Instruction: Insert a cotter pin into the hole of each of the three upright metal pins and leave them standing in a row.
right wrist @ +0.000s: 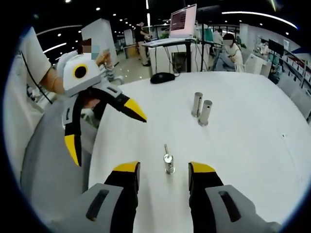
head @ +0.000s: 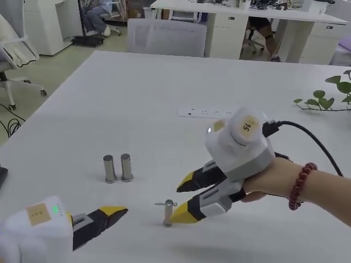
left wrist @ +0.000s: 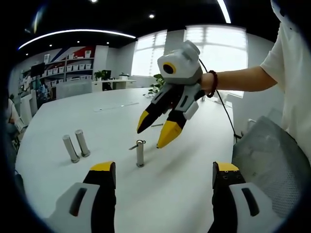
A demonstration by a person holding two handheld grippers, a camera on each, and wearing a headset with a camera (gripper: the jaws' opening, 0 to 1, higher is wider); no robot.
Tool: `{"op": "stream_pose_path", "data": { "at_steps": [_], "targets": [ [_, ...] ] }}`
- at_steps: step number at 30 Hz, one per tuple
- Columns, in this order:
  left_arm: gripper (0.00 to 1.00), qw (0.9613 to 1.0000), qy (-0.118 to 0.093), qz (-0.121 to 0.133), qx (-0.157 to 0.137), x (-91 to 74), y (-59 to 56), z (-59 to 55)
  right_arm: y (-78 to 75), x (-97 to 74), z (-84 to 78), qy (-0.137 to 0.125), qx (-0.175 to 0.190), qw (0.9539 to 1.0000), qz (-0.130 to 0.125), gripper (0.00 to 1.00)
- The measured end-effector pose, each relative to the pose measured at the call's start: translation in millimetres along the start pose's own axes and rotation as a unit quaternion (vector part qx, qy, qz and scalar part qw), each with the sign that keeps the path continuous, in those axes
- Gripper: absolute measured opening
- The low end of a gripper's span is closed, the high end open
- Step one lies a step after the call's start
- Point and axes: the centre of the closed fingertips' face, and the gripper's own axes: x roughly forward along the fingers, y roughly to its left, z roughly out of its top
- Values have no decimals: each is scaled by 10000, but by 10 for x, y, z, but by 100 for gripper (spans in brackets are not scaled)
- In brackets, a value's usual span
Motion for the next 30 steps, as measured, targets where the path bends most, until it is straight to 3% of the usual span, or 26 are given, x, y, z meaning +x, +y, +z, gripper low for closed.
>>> {"op": "stream_pose_path", "data": {
  "at_steps": [17,25,30],
  "targets": [
    [83,9998,83,168,-12,-64,15,17,66,-409,-146,-473,404,9966,-534,55],
    [83,9996,90,268,-62,-109,25,39,90,-588,-239,-778,712,9904,-894,60],
    [81,9992,76,356,-170,-141,42,51,116,-686,-322,-837,874,9868,-1079,61]
  ]
}}
